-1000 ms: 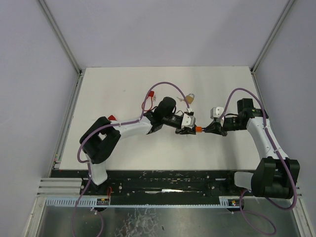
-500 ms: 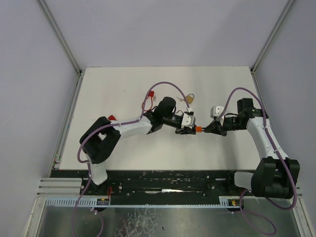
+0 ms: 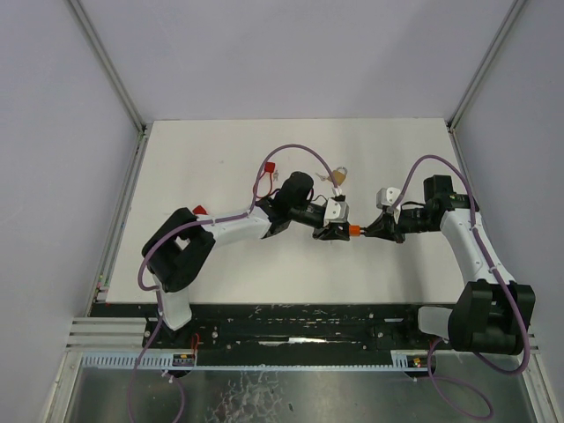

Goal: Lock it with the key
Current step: Lock the lock.

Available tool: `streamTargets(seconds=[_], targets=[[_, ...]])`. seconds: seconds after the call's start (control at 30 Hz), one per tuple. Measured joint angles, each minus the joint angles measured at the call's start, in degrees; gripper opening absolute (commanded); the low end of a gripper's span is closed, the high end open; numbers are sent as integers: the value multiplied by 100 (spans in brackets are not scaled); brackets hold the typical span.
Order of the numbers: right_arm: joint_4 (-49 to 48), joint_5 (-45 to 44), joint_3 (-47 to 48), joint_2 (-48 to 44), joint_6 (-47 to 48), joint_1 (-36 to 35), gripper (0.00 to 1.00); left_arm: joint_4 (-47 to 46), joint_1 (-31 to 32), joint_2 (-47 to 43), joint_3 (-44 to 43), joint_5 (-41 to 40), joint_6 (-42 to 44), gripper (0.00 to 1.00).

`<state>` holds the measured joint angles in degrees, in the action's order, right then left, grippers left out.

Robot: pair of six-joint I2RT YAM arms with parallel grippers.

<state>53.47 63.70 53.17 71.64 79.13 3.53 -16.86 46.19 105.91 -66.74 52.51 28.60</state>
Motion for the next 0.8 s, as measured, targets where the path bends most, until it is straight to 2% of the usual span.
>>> streamTargets(seconds=[0.27, 0.33, 0.4, 0.63, 0.7, 0.8], targets=[[-28, 59, 0, 85, -111, -26, 0, -31, -7, 2, 2, 7, -140, 0], [-46, 66, 0, 85, -142, -33, 16, -31, -15, 0, 2, 28, -162, 0], [-57, 68, 0, 85, -208, -44, 27, -39, -28, 0, 7, 52, -179, 0], [168, 199, 212, 85, -146, 2, 37, -328, -92, -20, 216, 155, -308, 0], [345, 245, 332, 85, -11, 94, 44, -463, -144, -52, 323, 173, -387, 0], [750, 354, 568, 81, 341, 345, 50, -697, -251, -114, 490, 199, -531, 0]])
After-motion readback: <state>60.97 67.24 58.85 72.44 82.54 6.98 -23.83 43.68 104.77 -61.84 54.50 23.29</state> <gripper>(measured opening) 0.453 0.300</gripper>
